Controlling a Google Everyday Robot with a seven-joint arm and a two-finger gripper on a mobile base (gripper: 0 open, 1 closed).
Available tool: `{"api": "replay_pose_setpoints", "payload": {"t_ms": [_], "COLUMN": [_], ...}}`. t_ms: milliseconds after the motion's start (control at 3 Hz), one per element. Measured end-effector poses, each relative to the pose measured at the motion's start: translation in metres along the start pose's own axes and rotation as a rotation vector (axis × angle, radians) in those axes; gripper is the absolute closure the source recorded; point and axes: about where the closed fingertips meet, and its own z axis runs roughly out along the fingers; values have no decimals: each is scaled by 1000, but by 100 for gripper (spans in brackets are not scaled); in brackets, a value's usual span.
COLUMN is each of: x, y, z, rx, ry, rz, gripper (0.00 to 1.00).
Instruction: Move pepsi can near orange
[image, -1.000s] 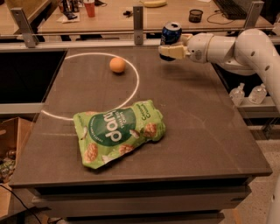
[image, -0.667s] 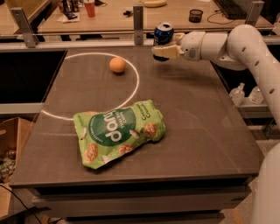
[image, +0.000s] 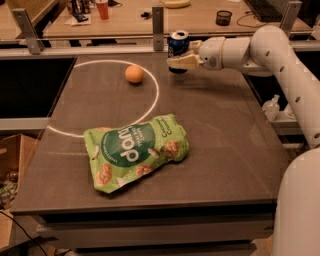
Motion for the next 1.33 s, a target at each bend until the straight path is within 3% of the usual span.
{"api": "replay_pose_setpoints", "payload": {"t_ms": [667,1333], "x": [-29,-30], "y": [39,66], "z": [27,55], "rx": [-117,-223], "ry": [-62,-16], "rz": [-32,-101], "gripper": [100,100]}}
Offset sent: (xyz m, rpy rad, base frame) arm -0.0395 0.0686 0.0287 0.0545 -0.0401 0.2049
